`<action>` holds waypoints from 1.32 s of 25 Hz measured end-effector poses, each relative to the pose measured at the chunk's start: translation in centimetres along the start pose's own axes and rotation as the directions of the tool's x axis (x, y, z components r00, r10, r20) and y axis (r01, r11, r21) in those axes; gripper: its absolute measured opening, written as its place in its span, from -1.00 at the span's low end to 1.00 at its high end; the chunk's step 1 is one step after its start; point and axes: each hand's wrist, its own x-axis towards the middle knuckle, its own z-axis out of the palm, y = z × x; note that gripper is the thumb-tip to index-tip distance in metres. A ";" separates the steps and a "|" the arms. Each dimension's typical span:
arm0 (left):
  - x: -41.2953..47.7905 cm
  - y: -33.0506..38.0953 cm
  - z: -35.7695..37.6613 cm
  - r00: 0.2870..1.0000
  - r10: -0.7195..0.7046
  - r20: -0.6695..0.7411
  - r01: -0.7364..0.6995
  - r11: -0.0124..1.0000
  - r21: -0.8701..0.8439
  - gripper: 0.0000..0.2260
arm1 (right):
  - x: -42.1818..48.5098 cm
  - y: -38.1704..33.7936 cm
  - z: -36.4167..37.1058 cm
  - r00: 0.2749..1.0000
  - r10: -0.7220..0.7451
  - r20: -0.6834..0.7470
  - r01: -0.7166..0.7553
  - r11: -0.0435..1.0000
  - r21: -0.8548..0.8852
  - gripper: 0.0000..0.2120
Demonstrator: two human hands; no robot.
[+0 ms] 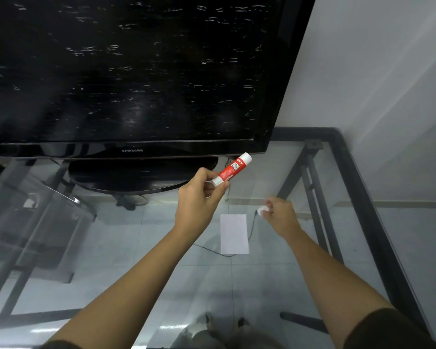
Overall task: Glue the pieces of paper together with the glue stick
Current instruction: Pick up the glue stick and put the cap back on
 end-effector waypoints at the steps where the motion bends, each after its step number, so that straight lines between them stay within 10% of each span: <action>1: 0.1 -0.1 0.2 1.000 -0.004 0.005 0.004 1.000 -0.006 -0.82 | -0.3 -0.8 -0.5 0.998 0.060 -0.004 -0.056 0.961 0.269 -0.76; 3: 0.1 -0.4 0.6 1.000 -0.015 0.017 0.015 1.000 -0.015 -0.84 | -1.0 -2.8 -2.0 0.991 0.126 0.051 -0.128 0.735 0.666 -0.77; 8: -0.2 -0.5 1.9 0.996 -0.057 0.071 0.062 0.995 -0.073 -0.85 | -3.1 -6.1 -5.2 0.993 0.062 0.098 -0.110 0.242 0.964 -0.83; 21: -0.2 -0.8 1.7 0.989 -0.023 0.144 0.024 1.000 -0.008 -0.76 | -2.5 -7.2 -10.4 0.986 -0.155 0.066 0.081 0.778 0.623 -0.79; 25: -0.4 -1.4 2.0 0.995 -0.041 0.096 0.045 0.998 -0.042 -0.78 | -2.7 -7.5 -9.6 0.989 -0.145 0.031 0.091 0.757 0.647 -0.78; 30: -0.1 -2.1 3.4 0.991 -0.038 0.125 0.054 0.991 -0.126 -0.79 | -2.9 -7.3 -6.1 0.979 -0.057 0.194 -0.150 0.439 0.886 -0.79; 33: -0.1 -4.8 4.9 0.976 -0.026 0.215 0.016 0.999 0.051 -0.63 | -2.9 -6.3 -4.1 0.986 0.037 0.165 -0.158 0.547 0.822 -0.88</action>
